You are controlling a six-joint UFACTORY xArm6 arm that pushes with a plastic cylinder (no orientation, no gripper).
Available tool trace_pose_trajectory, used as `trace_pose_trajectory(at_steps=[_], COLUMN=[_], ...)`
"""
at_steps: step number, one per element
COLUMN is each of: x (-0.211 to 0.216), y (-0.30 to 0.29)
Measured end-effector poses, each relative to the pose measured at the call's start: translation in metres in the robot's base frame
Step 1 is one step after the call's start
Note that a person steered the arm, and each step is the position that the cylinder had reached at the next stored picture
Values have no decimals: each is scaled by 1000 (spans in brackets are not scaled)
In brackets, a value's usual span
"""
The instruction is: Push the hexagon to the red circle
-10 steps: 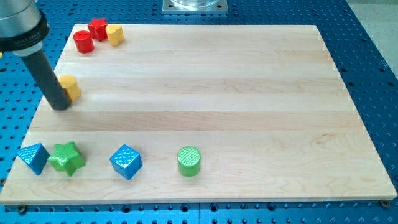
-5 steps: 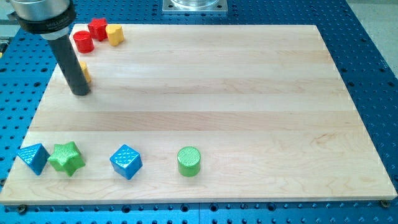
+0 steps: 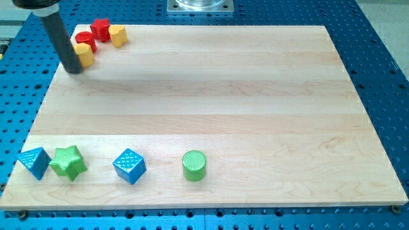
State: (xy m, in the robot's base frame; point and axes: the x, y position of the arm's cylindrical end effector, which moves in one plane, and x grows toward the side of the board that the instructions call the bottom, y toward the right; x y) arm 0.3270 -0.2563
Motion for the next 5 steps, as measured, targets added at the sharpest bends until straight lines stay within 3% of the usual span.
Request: trace_pose_trajectory(at_steps=[1,2,3,5], x=[-5,21,86,171], y=[20,10,-7,-37])
